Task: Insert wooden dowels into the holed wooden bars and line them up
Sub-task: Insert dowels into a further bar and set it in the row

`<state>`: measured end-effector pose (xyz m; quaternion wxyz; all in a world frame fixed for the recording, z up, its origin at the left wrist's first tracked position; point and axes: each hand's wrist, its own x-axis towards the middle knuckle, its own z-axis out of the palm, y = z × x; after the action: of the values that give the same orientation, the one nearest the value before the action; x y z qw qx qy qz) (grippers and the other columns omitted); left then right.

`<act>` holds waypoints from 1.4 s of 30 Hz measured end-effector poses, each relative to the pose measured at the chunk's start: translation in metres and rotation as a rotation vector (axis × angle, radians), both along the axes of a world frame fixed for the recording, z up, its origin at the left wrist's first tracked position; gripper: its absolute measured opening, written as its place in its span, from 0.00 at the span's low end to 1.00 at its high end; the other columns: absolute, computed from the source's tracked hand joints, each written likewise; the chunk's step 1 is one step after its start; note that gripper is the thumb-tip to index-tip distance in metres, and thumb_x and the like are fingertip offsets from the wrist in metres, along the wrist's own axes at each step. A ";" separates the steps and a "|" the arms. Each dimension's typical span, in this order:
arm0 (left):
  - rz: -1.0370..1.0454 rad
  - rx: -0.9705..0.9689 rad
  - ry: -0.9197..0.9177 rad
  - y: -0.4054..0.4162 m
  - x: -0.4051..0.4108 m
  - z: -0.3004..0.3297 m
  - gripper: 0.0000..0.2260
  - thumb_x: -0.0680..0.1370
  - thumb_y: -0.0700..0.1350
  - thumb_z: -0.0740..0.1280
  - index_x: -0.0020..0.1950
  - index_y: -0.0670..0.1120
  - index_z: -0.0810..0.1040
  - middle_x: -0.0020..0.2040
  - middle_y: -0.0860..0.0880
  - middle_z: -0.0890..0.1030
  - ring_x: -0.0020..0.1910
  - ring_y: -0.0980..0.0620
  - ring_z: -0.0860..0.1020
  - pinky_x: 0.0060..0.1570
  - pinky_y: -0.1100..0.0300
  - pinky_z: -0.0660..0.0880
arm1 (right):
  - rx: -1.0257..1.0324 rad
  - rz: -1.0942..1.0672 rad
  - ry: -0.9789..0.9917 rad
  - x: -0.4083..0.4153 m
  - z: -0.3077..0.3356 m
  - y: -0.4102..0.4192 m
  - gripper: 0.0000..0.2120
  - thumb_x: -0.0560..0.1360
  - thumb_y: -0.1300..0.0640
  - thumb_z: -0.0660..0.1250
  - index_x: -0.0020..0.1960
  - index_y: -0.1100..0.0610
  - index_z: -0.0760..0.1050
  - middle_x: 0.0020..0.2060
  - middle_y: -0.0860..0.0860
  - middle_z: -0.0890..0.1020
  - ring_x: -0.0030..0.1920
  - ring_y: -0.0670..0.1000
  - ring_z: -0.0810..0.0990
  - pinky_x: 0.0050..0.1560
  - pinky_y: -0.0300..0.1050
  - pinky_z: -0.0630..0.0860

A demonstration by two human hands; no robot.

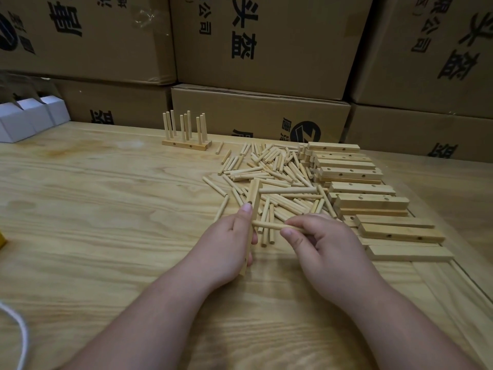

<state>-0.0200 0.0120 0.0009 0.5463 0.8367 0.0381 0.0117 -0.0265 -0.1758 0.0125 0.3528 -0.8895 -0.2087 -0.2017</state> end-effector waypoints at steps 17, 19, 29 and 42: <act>-0.052 0.182 -0.100 -0.005 0.001 -0.003 0.26 0.83 0.64 0.48 0.39 0.50 0.75 0.26 0.55 0.78 0.26 0.61 0.76 0.35 0.59 0.69 | 0.126 -0.090 0.345 0.001 0.002 0.000 0.10 0.78 0.46 0.67 0.41 0.44 0.82 0.38 0.30 0.81 0.43 0.30 0.77 0.36 0.37 0.72; -0.040 0.186 -0.120 -0.006 0.001 -0.003 0.25 0.83 0.63 0.48 0.39 0.50 0.75 0.27 0.55 0.78 0.27 0.62 0.76 0.35 0.59 0.69 | 0.147 -0.095 0.352 0.000 0.001 0.003 0.09 0.78 0.46 0.66 0.42 0.45 0.82 0.39 0.30 0.81 0.43 0.31 0.78 0.36 0.40 0.75; -0.001 0.224 -0.163 -0.008 -0.002 -0.001 0.25 0.83 0.62 0.47 0.39 0.50 0.74 0.31 0.52 0.79 0.34 0.54 0.78 0.37 0.56 0.71 | 0.158 -0.086 0.361 -0.001 0.001 0.002 0.09 0.79 0.46 0.66 0.42 0.43 0.81 0.34 0.36 0.82 0.31 0.35 0.78 0.33 0.37 0.69; -0.001 0.222 -0.165 -0.006 -0.007 0.004 0.25 0.84 0.62 0.47 0.39 0.50 0.75 0.31 0.52 0.78 0.37 0.52 0.79 0.38 0.56 0.70 | 0.154 -0.060 0.332 -0.003 0.002 0.005 0.09 0.79 0.46 0.66 0.43 0.44 0.82 0.33 0.35 0.82 0.33 0.36 0.79 0.32 0.35 0.68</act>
<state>-0.0269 0.0057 0.0048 0.4518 0.8881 -0.0089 0.0844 -0.0296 -0.1712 0.0148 0.4435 -0.8867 -0.1049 -0.0778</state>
